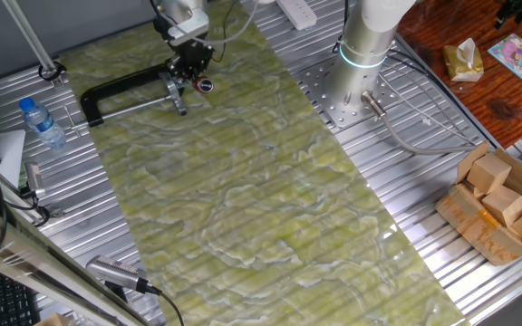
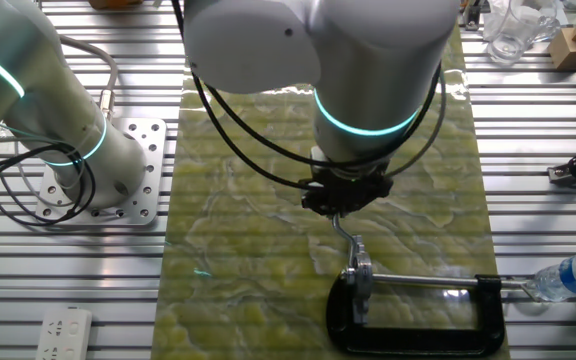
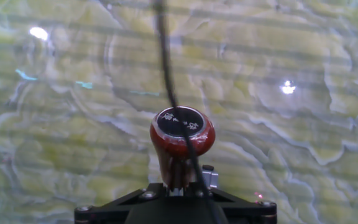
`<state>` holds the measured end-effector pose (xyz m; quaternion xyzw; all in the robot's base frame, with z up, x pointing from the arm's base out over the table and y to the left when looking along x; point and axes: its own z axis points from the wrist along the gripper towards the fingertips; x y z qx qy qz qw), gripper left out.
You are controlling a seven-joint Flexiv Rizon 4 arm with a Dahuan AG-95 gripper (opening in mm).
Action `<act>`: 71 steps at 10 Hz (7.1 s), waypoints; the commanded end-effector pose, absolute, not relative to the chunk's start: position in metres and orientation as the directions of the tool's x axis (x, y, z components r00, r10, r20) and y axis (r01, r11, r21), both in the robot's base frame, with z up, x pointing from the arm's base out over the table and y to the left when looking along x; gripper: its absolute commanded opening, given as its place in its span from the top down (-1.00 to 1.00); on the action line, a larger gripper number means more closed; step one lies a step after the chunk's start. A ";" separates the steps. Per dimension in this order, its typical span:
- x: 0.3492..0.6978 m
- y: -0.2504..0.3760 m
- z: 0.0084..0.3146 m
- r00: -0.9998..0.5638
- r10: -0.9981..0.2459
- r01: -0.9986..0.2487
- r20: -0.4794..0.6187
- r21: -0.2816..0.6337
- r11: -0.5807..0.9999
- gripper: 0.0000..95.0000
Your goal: Pull up the lever
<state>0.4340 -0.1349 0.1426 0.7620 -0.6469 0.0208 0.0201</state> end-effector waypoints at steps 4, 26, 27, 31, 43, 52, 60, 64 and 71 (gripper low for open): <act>0.433 -0.144 0.173 0.170 -0.985 -0.985 0.038 0.001 -0.170 1.00; 0.439 -0.065 0.242 -0.136 -0.987 -0.983 0.090 0.115 0.146 1.00; 0.442 -0.058 0.237 -0.151 -0.984 -0.981 0.091 0.111 0.161 1.00; 0.444 -0.041 0.203 -0.164 -0.980 -0.984 0.113 0.053 0.170 1.00; 0.439 -0.070 0.183 -0.069 -0.992 -0.996 0.102 0.053 0.075 1.00; 0.429 -0.091 0.197 -0.019 -0.996 -0.998 0.093 0.064 0.025 1.00; 0.422 -0.122 0.216 0.040 -0.995 -0.997 0.092 0.071 -0.033 1.00; 0.419 -0.138 0.217 0.056 -0.994 -0.996 0.092 0.078 -0.048 1.00; 0.412 -0.153 0.225 0.086 -0.989 -0.994 0.119 0.075 -0.077 1.00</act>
